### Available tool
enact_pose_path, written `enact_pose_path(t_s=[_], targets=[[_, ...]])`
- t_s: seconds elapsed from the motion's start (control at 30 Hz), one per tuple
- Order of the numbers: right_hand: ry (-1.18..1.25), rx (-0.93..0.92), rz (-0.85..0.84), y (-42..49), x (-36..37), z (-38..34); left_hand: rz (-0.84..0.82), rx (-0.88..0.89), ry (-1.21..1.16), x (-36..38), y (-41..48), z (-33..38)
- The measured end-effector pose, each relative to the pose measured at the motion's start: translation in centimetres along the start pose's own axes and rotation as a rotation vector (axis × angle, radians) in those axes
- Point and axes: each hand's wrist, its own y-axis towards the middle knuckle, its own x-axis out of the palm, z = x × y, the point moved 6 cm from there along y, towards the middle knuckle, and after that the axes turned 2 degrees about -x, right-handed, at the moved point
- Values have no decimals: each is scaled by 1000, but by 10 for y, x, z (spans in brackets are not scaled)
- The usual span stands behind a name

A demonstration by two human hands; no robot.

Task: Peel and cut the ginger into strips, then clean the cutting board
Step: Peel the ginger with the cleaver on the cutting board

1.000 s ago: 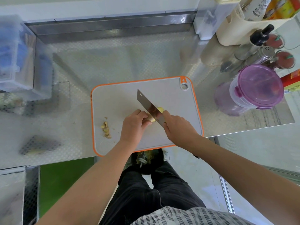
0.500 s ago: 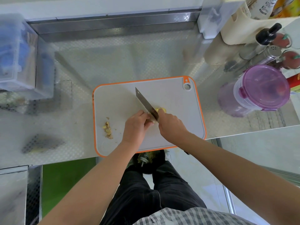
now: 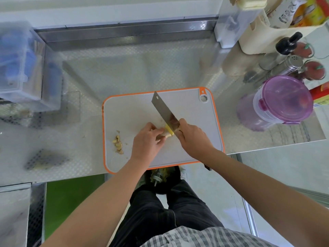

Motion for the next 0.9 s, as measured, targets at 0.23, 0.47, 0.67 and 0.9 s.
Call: enact_pose_path(t_s=[0.23, 0.47, 0.67, 0.9], targets=[[-97, -26, -54, -15, -3, -9, -6, 3, 7, -1, 2, 1], [-166, 9, -108, -16, 5, -10, 3, 4, -1, -1, 2, 2], [-213, 24, -95, -11, 9, -17, -12, -4, -7, 0, 6, 1], [-47, 53, -7, -25, -2, 6, -22, -4, -35, -1, 4, 1]])
